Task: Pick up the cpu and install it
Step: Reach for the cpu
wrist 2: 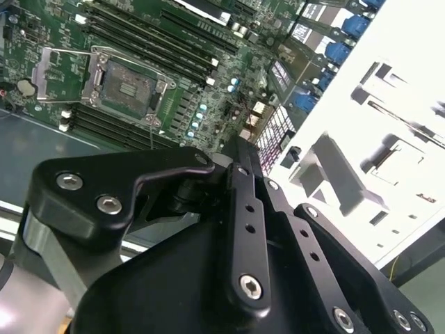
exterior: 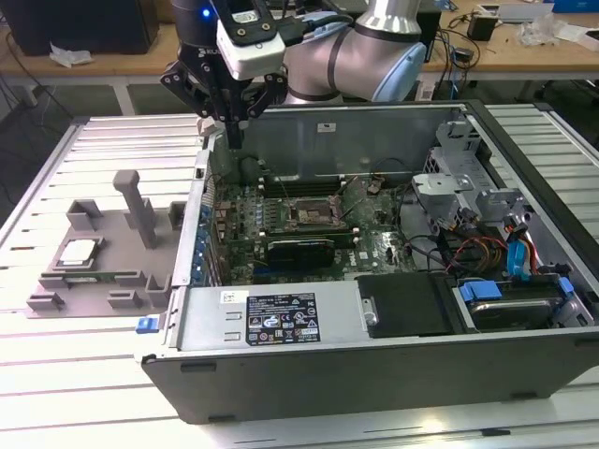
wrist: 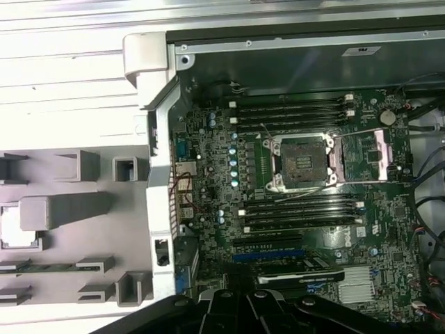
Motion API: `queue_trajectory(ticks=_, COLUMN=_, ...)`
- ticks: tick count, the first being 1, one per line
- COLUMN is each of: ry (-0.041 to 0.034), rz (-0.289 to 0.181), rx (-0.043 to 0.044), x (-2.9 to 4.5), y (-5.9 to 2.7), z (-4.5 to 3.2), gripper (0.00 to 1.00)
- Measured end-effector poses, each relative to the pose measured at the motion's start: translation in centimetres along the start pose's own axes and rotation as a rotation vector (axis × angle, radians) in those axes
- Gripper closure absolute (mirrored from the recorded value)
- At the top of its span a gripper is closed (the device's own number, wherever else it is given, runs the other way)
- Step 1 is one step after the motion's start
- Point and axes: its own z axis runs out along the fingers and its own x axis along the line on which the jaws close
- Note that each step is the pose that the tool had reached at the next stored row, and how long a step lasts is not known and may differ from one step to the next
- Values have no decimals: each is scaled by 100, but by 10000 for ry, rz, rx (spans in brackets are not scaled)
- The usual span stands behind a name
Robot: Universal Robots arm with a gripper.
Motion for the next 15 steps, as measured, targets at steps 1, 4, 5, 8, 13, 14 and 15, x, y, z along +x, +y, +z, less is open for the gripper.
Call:
queue_trajectory(ticks=1, ry=-2, rz=0, rx=0, x=12, y=-1, z=0, gripper=89)
queue_trajectory(ticks=4, ry=-12, rz=0, rx=-1, x=94, y=-7, z=-1, gripper=89)
queue_trajectory(ticks=5, ry=-18, rz=-2, rx=-1, x=134, y=-10, z=-1, gripper=89)
queue_trajectory(ticks=8, ry=-30, rz=-1, rx=-2, x=212, y=-16, z=-2, gripper=89)
queue_trajectory(ticks=13, ry=-64, rz=-1, rx=-5, x=418, y=-31, z=-3, gripper=89)
queue_trajectory(ticks=14, ry=-67, rz=-3, rx=-5, x=442, y=-33, z=-4, gripper=89)
queue_trajectory(ticks=15, ry=-72, rz=-3, rx=-6, x=466, y=-35, z=-3, gripper=89)
